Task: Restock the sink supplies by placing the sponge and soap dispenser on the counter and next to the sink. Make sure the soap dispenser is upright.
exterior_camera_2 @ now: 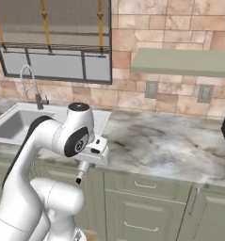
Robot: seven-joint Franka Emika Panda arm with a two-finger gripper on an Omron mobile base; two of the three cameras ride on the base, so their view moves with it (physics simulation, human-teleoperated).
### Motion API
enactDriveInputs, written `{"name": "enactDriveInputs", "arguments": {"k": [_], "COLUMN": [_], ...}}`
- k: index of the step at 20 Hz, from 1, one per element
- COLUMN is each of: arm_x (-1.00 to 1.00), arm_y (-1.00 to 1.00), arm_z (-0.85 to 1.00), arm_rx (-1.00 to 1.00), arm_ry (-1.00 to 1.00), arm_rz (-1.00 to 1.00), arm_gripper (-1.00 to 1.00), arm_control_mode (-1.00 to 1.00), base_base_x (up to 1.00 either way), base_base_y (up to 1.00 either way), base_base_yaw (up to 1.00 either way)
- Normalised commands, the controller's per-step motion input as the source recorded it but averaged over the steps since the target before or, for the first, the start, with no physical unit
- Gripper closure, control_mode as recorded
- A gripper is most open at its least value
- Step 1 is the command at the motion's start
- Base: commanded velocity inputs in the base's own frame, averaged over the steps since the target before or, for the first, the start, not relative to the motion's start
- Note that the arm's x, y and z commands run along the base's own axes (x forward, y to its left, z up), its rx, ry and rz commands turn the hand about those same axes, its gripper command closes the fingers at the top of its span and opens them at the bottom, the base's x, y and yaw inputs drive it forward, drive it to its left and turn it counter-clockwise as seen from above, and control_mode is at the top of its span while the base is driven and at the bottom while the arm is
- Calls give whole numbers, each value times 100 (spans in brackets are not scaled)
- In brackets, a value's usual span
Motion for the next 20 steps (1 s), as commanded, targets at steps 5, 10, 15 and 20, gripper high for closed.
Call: {"name": "enactDriveInputs", "arguments": {"k": [5,10,15,20], "arm_x": [25,81,79,81], "arm_y": [-15,-7,1,-1], "arm_z": [2,0,0,-5], "arm_rx": [-1,-26,-46,-27], "arm_ry": [2,42,54,45], "arm_rz": [16,23,30,27], "arm_gripper": [100,100,100,100], "arm_control_mode": [-100,-100,-100,-100], "base_base_x": [40,0,0,0], "base_base_y": [-6,0,0,0], "base_base_yaw": [24,0,0,0]}}
